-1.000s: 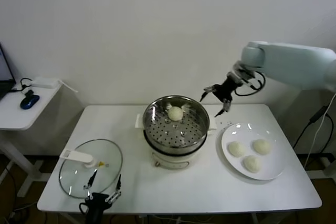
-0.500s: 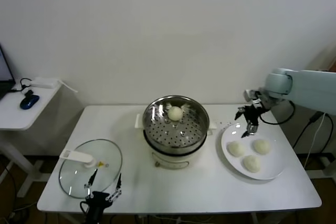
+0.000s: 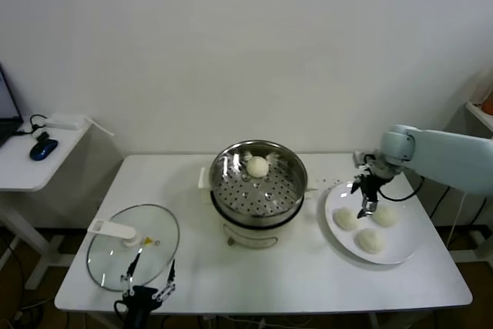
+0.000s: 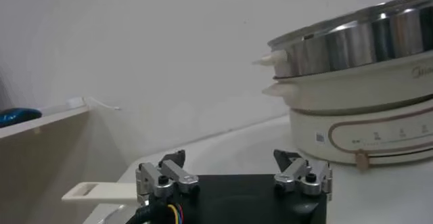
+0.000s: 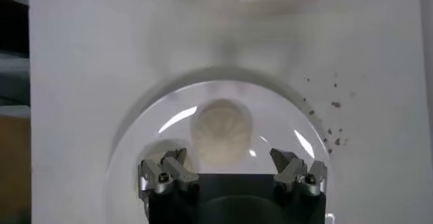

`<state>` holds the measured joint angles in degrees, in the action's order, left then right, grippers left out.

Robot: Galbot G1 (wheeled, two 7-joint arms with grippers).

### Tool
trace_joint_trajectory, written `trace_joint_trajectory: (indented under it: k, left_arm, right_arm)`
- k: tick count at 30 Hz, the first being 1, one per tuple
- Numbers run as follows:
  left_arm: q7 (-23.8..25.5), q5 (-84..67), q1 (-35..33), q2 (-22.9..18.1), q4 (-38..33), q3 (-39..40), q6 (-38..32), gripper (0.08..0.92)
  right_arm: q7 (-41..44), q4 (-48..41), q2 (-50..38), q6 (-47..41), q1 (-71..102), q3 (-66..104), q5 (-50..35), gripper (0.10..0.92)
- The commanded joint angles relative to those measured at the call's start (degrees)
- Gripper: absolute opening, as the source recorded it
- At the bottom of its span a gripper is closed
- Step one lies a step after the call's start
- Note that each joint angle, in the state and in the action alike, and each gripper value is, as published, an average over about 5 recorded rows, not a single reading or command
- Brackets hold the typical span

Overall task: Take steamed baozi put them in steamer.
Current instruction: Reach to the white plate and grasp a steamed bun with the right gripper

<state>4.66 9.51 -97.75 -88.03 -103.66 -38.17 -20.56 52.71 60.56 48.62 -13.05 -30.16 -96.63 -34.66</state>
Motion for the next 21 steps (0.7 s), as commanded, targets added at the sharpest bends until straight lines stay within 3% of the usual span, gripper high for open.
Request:
trace_joint_trajectory:
  k: [1,21]
  left_arm:
    - [0.0,0.2,-0.2,-0.1,0.2,-0.2,0.0,0.823]
    - [0.0,0.4,-0.1,-0.1,0.3,-0.4,0.0,0.823]
  right_arm:
    - [0.2,-5.1,1.6,-1.8,7.8,6.9,2.5,0.823]
    - [0.1,-6.2,2.2,-1.2,10.4,9.0,4.8,0.823]
